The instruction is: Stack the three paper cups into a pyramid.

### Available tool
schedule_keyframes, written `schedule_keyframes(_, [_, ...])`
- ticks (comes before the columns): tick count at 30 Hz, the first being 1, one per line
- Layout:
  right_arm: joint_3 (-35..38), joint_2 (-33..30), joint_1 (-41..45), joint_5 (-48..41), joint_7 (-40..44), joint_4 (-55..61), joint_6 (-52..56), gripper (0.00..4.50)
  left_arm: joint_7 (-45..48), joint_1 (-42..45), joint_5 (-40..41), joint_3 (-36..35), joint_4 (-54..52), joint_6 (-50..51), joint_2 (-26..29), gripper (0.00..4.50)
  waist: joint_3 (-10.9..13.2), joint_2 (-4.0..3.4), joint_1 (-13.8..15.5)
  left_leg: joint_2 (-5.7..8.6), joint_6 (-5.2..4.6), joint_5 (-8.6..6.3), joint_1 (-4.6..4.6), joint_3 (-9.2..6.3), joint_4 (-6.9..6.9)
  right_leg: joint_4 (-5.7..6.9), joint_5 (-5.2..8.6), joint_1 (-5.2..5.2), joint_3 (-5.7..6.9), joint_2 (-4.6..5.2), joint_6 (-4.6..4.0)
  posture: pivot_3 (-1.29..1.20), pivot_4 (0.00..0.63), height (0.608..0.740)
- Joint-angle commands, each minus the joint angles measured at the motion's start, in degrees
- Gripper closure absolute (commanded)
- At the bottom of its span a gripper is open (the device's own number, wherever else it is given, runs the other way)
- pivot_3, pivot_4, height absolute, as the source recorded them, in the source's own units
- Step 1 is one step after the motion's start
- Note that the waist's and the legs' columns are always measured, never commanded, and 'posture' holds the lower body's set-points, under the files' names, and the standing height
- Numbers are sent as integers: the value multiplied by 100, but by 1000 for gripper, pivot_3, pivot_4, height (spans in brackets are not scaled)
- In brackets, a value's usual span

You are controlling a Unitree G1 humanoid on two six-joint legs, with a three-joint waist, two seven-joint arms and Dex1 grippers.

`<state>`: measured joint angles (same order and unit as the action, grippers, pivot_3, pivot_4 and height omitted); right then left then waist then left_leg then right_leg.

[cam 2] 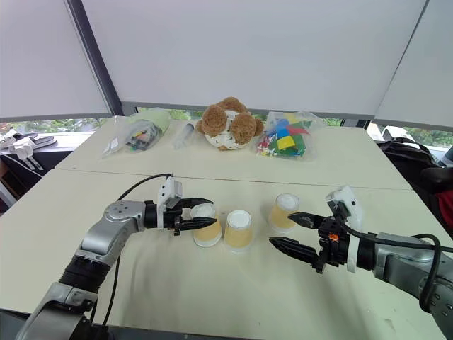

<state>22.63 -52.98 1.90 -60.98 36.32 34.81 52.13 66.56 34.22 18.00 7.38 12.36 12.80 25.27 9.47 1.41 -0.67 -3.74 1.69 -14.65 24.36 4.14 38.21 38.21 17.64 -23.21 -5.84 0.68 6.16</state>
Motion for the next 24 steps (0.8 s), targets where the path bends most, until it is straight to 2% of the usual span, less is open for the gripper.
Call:
schedule_keyframes(1, [102, -11, 71, -87, -95, 188, -27, 0, 42, 137, -7, -6, 30, -184, -66, 2310, 0, 0, 0, 0, 0, 0, 0, 0, 0, 0, 0, 0, 0, 0, 0, 0, 150, 740])
schedule_keyframes(6, [34, -7, 161, -114, -172, 187, -21, 0, -6, 173, -99, 44, 160, -338, -178, 2310, 0, 0, 1, 0, 0, 0, 0, 0, 0, 0, 0, 0, 0, 0, 0, 0, 150, 740])
schedule_keyframes(8, [26, -10, 172, -131, -188, 192, -18, 0, -11, 164, -88, 34, 189, -357, -225, 1293, 0, 0, 2, 0, 0, 0, 0, 0, 0, 0, 0, 0, 0, 0, 0, 0, 150, 740])
schedule_keyframes(9, [24, -13, 177, -142, -196, 195, -14, 0, -18, 158, -93, 27, 204, -385, -244, 982, 0, 0, 3, 0, 0, 0, 0, 0, 0, 0, 0, 0, 0, 1, 0, 0, 150, 740])
schedule_keyframes(11, [24, -16, 169, -158, -204, 197, -16, 0, -33, 145, -108, 19, 235, -435, -273, 11, 0, 0, 1, 0, 0, 0, 0, 0, 0, 0, 0, 0, 0, 0, 0, 0, 150, 740])
schedule_keyframes(17, [52, 9, 129, -102, -183, 114, -70, 0, -117, 177, -67, -150, 115, -353, -135, 11, 0, 0, -2, 0, 0, 0, 0, -1, 0, 0, 0, 0, 0, 0, 0, 0, 150, 740])
schedule_keyframes(24, [119, 235, 94, 155, -144, -247, -351, 0, -62, -183, 279, -514, -1053, 340, 644, 11, -1, -1, -11, -3, 0, 0, 0, 0, -2, 1, 0, -1, 0, 0, 0, 0, 150, 740])
